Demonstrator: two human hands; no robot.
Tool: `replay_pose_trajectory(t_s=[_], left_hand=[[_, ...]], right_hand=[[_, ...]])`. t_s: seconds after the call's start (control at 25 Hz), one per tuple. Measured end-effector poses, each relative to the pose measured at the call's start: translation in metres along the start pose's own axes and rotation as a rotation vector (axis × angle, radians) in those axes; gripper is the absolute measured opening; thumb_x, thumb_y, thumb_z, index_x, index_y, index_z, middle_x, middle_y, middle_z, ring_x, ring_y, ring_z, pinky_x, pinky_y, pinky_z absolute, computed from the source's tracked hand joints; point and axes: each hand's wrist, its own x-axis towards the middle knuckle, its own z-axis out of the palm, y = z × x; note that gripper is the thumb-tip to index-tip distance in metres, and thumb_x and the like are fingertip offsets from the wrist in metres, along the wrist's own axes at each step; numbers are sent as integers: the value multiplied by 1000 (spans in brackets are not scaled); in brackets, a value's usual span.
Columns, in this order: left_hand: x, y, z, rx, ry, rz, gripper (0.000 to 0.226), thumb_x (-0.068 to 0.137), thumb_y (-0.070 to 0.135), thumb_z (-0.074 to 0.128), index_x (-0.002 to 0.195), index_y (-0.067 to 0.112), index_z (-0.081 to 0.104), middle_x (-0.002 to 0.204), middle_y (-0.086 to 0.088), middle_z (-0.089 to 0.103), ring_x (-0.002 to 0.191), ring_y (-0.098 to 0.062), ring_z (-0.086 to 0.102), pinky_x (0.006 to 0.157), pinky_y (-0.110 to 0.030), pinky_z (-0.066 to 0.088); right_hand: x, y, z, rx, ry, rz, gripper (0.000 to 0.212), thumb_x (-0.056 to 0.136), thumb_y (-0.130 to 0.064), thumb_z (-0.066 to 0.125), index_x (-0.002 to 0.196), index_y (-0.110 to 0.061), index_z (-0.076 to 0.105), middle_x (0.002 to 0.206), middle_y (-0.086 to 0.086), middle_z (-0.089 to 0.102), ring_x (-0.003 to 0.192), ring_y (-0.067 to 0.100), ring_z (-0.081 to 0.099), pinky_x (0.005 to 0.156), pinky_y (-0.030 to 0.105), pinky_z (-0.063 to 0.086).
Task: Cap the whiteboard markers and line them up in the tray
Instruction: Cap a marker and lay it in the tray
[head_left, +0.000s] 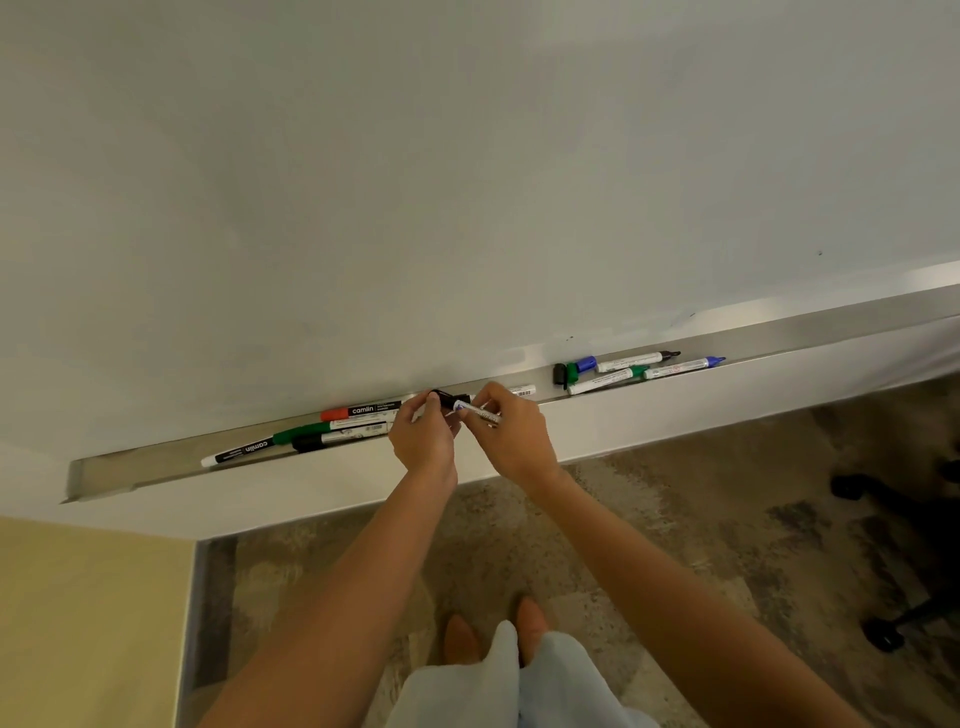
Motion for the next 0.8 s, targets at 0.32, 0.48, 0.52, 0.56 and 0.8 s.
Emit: replay_pose_trajectory(t_s=[0.32, 0.48, 0.52, 0.56, 0.8], left_hand=[[-5, -18, 8, 70, 13, -138, 24, 97, 12, 49, 117, 3, 57, 107, -14, 63, 90, -27, 66, 83, -41, 58], [-6, -20, 17, 78, -25, -149, 22, 98, 12, 47, 115, 3, 57, 105, -15, 64, 94, -28, 67, 85, -44, 58], [-5, -20, 19, 87, -31, -145, 22, 98, 13, 47, 115, 3, 57, 106, -15, 64, 95, -28, 67, 85, -44, 58], [-5, -21, 22, 98, -35, -139, 21, 99, 13, 47, 114, 3, 58, 106, -15, 64, 95, -28, 67, 86, -45, 58], [-2, -18, 31, 156, -51, -136, 16, 95, 9, 49, 83, 9, 61, 82, -8, 63, 75, -20, 63, 77, -36, 58]], right_hand=[[53, 37, -7, -609, -33, -568, 18, 94, -15, 58, 111, -16, 65, 111, 1, 68, 106, 25, 56, 88, 39, 36], [54, 44, -3, -548, 47, -560, 22, 90, -11, 63, 111, -13, 68, 112, 3, 68, 108, 25, 58, 88, 38, 40], [52, 46, -3, -499, 62, -533, 22, 89, -12, 64, 111, -13, 68, 111, 3, 68, 108, 25, 58, 88, 37, 41], [50, 50, -4, -450, 75, -501, 22, 89, -12, 65, 111, -13, 68, 110, 3, 68, 107, 25, 58, 88, 37, 41], [46, 86, -50, -253, 249, -306, 14, 89, -10, 67, 103, -10, 69, 99, 3, 69, 95, 18, 59, 88, 35, 49]])
